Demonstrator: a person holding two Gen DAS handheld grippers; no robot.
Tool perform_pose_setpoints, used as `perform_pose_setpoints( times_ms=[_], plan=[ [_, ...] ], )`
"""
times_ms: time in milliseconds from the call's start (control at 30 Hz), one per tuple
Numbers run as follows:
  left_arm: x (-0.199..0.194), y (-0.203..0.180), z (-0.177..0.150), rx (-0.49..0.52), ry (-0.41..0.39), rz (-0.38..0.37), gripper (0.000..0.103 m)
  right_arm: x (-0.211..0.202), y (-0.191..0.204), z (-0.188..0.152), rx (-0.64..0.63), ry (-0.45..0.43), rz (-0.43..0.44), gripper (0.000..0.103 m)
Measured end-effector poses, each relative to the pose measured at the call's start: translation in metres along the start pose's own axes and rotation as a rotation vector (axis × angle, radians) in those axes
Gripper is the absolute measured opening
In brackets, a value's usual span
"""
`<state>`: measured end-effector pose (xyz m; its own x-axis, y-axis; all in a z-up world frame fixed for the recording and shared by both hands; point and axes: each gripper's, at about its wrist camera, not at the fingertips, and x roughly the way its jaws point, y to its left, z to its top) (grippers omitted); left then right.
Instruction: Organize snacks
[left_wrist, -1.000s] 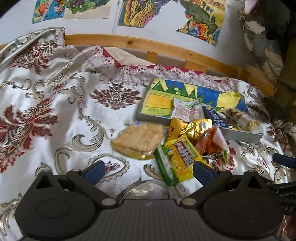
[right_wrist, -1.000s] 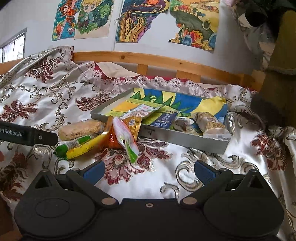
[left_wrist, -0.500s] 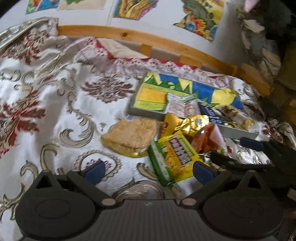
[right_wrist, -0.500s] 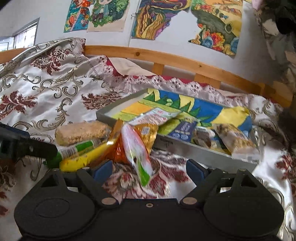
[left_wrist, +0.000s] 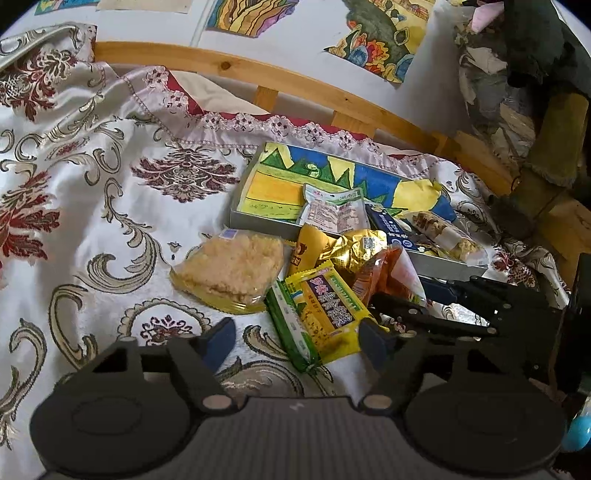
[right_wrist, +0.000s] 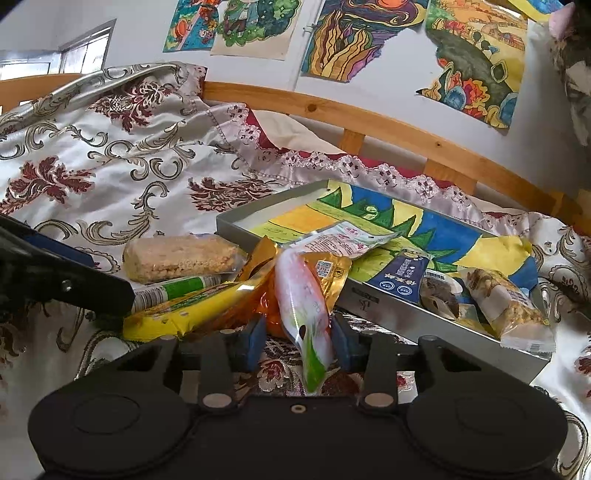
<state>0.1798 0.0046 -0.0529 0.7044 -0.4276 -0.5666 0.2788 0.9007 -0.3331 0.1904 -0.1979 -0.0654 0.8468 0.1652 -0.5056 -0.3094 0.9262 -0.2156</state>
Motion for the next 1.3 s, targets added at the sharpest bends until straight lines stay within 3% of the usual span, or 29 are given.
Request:
perform_pose_setpoints(
  times_ms=[100, 200, 400, 500, 733, 967, 1300],
  plan=[
    [0.003, -0.005, 0.001, 0.034, 0.011, -0.007, 0.057, -0.002, -0.002, -0.001, 0.023, -0.002, -0.002, 0.04],
    [0.012, -0.014, 0.002, 0.09, 0.049, 0.01, 0.038, -0.005, 0.0, -0.002, 0.026, -0.002, -0.015, 0.04],
    [0.025, -0.014, 0.0, 0.087, 0.135, 0.045, 0.031, -0.011, -0.001, -0.006, 0.048, 0.015, -0.028, 0.04],
    [0.024, -0.01, 0.0, 0.059, 0.139, 0.043, 0.023, -0.015, 0.001, -0.006, 0.053, 0.02, -0.036, 0.04],
    [0.012, -0.006, -0.001, -0.027, 0.178, 0.038, 0.02, -0.037, 0.001, -0.008, 0.111, 0.047, -0.053, 0.039],
    [-0.009, -0.008, -0.015, -0.127, 0.297, 0.053, 0.018, -0.073, 0.002, -0.021, 0.198, 0.127, -0.054, 0.039],
    [-0.026, -0.023, -0.034, -0.064, 0.346, 0.117, 0.019, -0.116, 0.014, -0.04, 0.243, 0.232, -0.047, 0.041]
  ],
)
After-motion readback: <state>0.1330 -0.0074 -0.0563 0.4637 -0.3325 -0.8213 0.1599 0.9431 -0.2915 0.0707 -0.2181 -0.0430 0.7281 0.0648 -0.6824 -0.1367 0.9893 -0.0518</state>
